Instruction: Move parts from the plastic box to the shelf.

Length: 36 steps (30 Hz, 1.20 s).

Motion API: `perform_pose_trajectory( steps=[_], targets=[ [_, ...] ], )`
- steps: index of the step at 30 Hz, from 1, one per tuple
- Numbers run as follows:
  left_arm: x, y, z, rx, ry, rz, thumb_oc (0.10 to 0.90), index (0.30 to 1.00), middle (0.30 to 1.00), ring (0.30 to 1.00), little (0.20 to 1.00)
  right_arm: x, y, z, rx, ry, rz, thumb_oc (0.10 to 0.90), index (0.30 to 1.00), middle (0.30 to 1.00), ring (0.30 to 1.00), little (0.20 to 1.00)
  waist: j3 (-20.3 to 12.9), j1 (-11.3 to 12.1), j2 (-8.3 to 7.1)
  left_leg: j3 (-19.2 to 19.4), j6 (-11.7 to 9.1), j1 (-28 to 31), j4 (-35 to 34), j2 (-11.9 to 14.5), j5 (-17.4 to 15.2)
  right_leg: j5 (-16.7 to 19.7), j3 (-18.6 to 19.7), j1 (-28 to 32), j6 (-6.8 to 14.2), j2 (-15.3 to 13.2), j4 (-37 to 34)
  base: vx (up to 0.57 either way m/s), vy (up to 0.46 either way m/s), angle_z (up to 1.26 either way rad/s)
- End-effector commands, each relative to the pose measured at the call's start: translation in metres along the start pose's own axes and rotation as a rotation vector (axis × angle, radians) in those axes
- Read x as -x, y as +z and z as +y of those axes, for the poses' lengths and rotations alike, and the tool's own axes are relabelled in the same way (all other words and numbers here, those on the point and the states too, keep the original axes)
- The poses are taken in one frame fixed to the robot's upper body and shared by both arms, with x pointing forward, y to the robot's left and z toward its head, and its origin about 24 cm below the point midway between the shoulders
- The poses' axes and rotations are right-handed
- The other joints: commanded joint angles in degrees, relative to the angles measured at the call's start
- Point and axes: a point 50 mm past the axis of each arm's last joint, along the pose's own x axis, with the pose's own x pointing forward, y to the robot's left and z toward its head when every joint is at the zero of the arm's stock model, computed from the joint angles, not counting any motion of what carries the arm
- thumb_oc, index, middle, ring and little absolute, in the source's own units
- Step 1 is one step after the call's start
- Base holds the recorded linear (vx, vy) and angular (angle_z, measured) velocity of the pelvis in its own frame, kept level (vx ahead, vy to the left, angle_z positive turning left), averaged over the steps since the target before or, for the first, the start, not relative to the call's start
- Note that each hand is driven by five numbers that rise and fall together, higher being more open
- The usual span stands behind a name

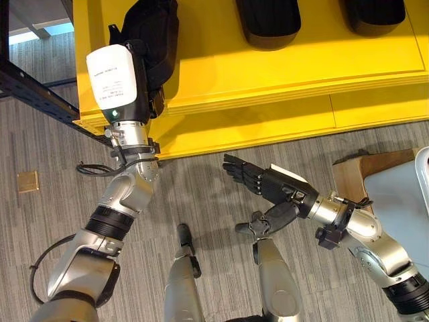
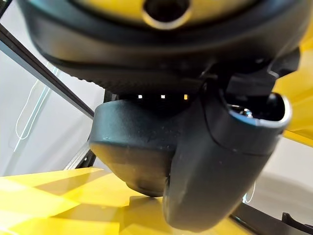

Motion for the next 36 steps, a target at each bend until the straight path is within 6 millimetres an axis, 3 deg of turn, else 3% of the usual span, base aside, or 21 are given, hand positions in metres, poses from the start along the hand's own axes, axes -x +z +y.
perform_pose_trajectory(
  steps=[1, 12, 21, 36],
  targets=[
    [-0.047, 0.015, 0.042, -0.031, 0.241, -0.101, 0.4, 0.3, 0.3, 0.3, 0.3, -0.011, 0.045, 0.007, 0.071, 0.075, -0.263, 0.9, 1.0, 1.0, 1.0, 1.0, -5.48, -1.06, -1.71, 2.72, 4.91, 0.82, 2.0, -3.82, -7.32, -7.7, -4.41, 2.75, -6.68, 4.23, 1.85, 0.0, 0.0, 0.0],
    [-0.064, 0.009, 0.025, -0.089, 0.166, 0.008, 0.4, 0.3, 0.3, 0.3, 0.3, -0.013, 0.049, 0.001, 0.086, 0.113, -0.23, 0.9, 1.0, 1.0, 1.0, 1.0, -4.76, -3.5, -1.7, 3.57, 4.9, 0.09, 3.21, -2.97, -7.41, -8.44, -3.1, 0.39, -7.35, 5.49, 4.65, 0.01, -0.004, -0.02],
    [-0.075, -0.012, 0.018, -0.159, 0.129, 0.139, 0.4, 0.3, 0.3, 0.3, 0.3, -0.013, 0.05, 0.0, 0.105, 0.179, -0.196, 0.9, 1.0, 1.0, 1.0, 1.0, -4.02, -6.48, -1.78, 4.8, 4.8, 0.09, 3.84, -2.05, -7.55, -9.2, -1.6, -2.06, -7.97, 6.74, 7.63, 0.02, 0.01, -0.09],
    [-0.066, -0.034, 0.007, -0.177, 0.076, 0.319, 0.4, 0.3, 0.3, 0.3, 0.3, -0.017, 0.048, 0.003, 0.105, 0.234, -0.179, 0.9, 1.0, 1.0, 1.0, 1.0, -3.62, -8.29, -2.21, 5.45, 4.72, 0.92, 5.13, -1.68, -8.63, -10.77, -0.88, -3.48, -8.67, 6.92, 11.01, 0.02, 0.011, -0.05]
  ],
)
